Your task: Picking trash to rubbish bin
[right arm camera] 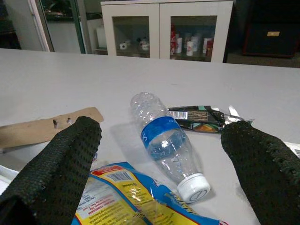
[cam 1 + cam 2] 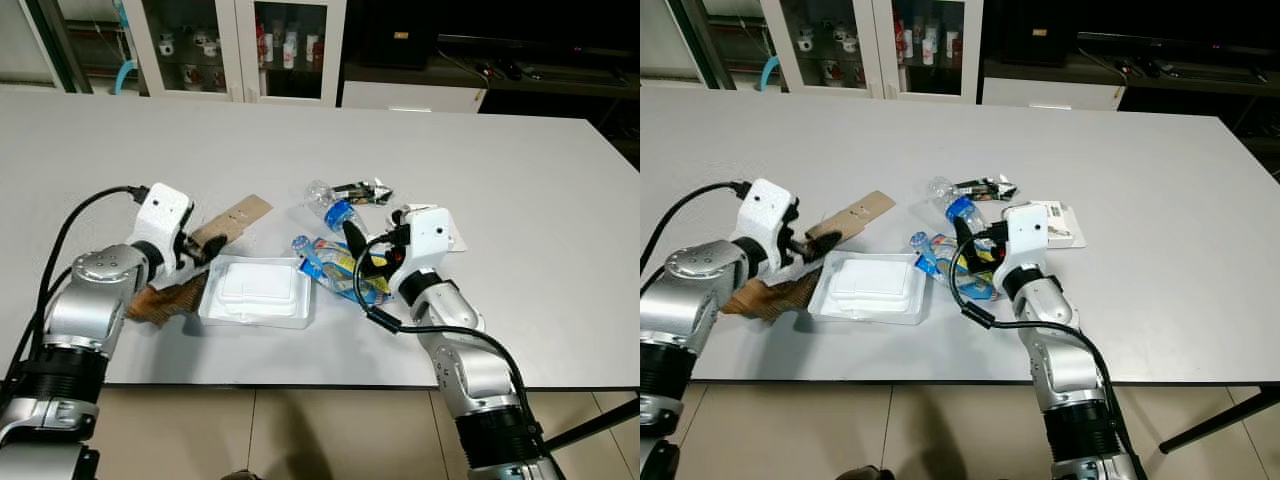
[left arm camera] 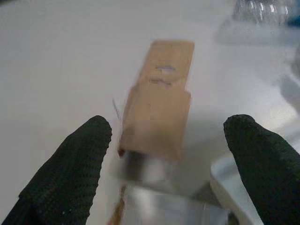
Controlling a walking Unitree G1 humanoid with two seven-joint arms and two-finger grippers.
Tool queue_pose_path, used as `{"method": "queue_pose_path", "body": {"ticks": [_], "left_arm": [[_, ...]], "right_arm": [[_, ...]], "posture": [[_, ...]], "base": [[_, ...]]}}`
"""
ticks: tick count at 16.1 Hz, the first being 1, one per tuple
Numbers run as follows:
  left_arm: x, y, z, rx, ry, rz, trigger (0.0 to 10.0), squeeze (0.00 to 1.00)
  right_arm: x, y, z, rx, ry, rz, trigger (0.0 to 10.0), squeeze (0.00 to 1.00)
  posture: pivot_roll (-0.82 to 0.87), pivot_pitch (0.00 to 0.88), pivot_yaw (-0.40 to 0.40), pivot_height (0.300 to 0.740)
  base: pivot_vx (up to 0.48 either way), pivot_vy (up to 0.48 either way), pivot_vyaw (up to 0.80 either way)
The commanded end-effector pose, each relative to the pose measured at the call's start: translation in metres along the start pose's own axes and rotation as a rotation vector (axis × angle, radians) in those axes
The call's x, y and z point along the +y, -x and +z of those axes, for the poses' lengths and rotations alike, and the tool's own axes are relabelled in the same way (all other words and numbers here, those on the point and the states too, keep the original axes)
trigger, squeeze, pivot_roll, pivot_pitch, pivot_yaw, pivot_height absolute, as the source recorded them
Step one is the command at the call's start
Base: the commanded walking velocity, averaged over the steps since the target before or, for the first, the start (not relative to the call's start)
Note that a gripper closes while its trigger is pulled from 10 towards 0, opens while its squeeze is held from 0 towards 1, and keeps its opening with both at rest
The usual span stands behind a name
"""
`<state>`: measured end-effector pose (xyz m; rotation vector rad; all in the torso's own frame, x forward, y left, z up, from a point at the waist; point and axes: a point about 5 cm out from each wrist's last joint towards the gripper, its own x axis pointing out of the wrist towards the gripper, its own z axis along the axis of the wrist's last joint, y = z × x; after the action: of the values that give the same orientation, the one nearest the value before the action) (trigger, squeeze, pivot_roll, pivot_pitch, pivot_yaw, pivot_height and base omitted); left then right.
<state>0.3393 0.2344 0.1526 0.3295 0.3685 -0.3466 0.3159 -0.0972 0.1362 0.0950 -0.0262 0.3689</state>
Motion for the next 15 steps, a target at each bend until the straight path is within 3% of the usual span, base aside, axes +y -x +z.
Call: {"method": "queue_pose_path", "body": {"ticks": [1,4,9,11,15], "left_arm": [[-0.004,0.0,-0.002,0.026,-0.012,-0.032,10.0,0.0],[-0.014,0.0,-0.007,0.04,-0.012,-0.104,10.0,0.0],[-0.012,0.002,-0.005,0.042,-0.009,-0.096,10.0,0.0],[-0.011,0.003,-0.006,0.043,-0.005,-0.089,10.0,0.0],[-0.007,0.005,-0.006,0.042,-0.002,-0.065,10.0,0.0]], "right_arm": [[-0.001,0.0,0.005,-0.011,0.002,0.006,10.0,0.0],[0.001,0.001,0.007,-0.008,0.014,0.034,10.0,0.0],[-0.003,0.005,0.011,0.011,0.047,0.119,10.0,0.0],[-0.007,0.011,0.012,0.044,0.09,0.219,10.0,0.0],[-0.017,0.017,0.016,0.054,0.085,0.274,10.0,0.0]], "posture": [[0.0,0.055,-0.051,0.74],[0.0,0.061,-0.05,0.74],[-0.01,0.067,-0.053,0.74],[-0.01,0.067,-0.059,0.74],[0.0,0.064,-0.061,0.74]], "base": [[0.0,0.0,0.0],[0.0,0.0,0.0],[0.0,0.0,0.0],[0.0,0.0,0.0],[0.0,0.0,0.0]]}}
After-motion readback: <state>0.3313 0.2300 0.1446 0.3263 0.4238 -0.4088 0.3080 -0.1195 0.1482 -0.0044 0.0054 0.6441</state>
